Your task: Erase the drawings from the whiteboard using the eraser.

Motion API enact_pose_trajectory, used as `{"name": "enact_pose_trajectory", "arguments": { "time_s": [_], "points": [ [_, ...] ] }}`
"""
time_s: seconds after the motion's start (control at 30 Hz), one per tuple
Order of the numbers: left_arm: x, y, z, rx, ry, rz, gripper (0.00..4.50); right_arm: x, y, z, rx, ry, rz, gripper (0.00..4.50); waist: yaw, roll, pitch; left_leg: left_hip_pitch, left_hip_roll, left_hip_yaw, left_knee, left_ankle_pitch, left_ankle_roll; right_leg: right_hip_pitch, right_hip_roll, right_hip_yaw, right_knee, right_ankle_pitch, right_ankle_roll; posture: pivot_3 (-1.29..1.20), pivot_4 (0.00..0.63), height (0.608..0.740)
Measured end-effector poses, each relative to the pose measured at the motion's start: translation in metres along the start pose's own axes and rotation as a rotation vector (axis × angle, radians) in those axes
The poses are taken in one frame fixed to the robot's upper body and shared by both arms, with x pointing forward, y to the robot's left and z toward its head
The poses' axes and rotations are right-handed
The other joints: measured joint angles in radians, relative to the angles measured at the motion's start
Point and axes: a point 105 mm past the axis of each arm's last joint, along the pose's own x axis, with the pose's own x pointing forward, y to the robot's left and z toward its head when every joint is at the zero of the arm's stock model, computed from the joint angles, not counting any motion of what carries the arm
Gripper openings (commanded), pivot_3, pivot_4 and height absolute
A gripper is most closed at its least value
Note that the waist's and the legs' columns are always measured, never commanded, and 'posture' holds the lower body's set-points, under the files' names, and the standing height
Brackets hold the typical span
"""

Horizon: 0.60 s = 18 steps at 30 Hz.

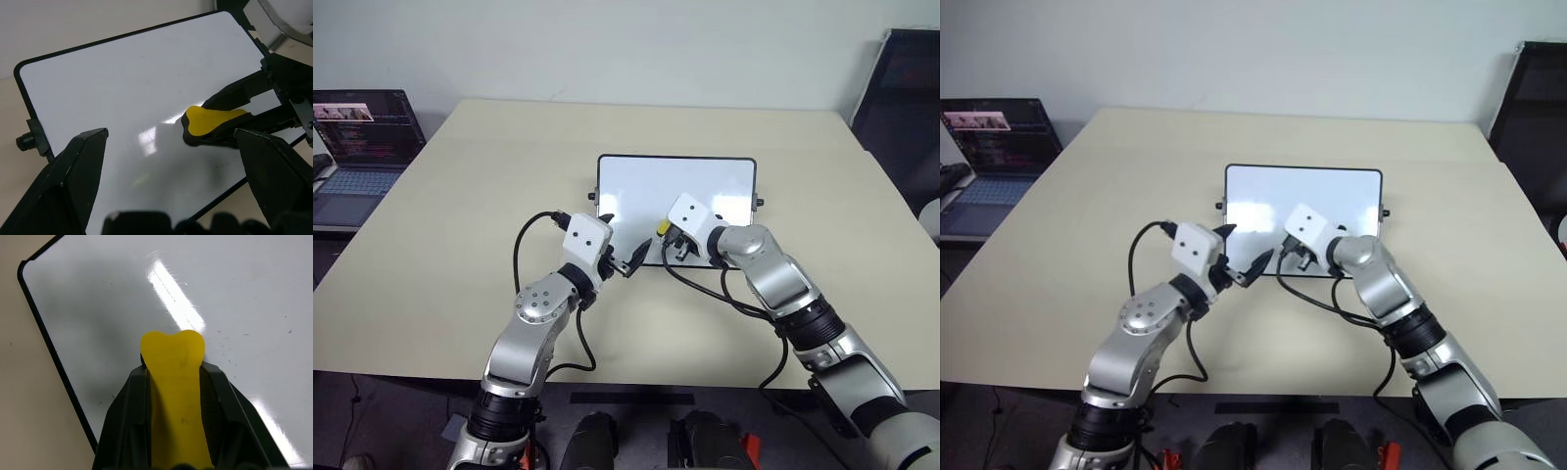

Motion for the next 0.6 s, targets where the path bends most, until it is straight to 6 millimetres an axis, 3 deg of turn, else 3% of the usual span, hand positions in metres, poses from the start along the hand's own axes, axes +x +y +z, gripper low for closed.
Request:
{"name": "enact_pose_trajectory", "arguments": {
  "time_s": [0.6],
  "points": [
    [0.001, -0.001, 0.001, 0.001, -0.005, -0.006, 4.5, -0.049, -0.021, -0.059, -0.033, 0.123, -0.053, 0.99, 0.035, -0.001, 0.0, 0.0, -0.001, -0.002, 0.001, 0.001, 0.002, 0.004, -0.003, -0.001, -0.005, -0.001, 0.007, 0.0, 0.15, 0.74]
  ]
}}
